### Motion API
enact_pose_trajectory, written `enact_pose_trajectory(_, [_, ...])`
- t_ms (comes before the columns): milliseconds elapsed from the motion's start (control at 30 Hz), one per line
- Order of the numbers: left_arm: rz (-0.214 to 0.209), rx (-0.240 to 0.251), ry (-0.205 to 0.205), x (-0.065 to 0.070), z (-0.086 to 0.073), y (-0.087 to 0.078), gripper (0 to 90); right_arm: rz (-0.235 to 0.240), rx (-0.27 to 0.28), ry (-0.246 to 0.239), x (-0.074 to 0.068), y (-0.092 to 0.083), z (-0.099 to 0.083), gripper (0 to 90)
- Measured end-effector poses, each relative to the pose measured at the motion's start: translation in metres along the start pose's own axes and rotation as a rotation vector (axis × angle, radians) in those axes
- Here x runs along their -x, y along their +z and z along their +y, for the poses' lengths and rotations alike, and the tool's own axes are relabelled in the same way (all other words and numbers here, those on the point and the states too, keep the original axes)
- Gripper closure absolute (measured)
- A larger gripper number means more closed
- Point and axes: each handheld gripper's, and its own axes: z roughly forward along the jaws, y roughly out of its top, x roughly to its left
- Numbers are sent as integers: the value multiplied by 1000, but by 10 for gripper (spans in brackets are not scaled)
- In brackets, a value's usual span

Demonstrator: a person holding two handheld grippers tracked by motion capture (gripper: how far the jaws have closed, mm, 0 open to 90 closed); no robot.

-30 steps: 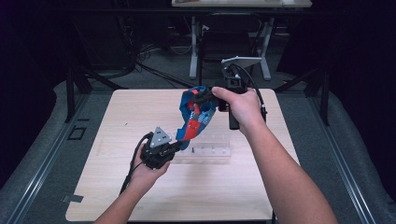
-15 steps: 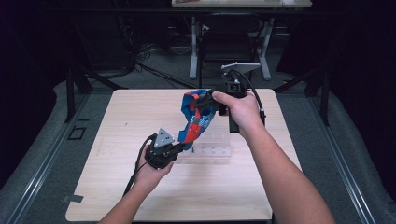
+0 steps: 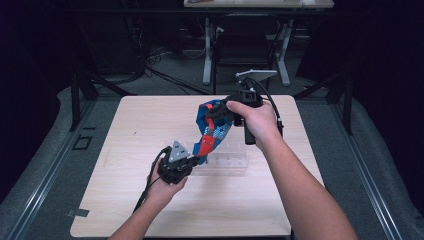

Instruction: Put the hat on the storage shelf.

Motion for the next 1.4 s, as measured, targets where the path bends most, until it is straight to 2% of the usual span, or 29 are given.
enact_pose_trajectory(100, [3,-9,1,1,-3,4,881,1,-8,18,3,1,0,784])
enact_pose_trajectory(333, [-4,-35,-8,1,-12,10,880,-15,-19,19,14,6,-3,783])
enact_pose_trajectory(567, [-8,-37,-24,-2,-20,9,878,-39,-23,43,25,3,-3,783])
enact_pose_trajectory(767, [-13,-31,-36,-2,-20,8,873,-39,-10,37,26,4,-4,781])
enact_pose_trajectory(1067, [-17,-29,-40,-4,-21,6,844,-45,-19,39,28,0,-4,767])
enact_pose_trajectory(1400, [-23,-26,-46,-6,-22,3,805,-38,16,38,28,-3,-4,732])
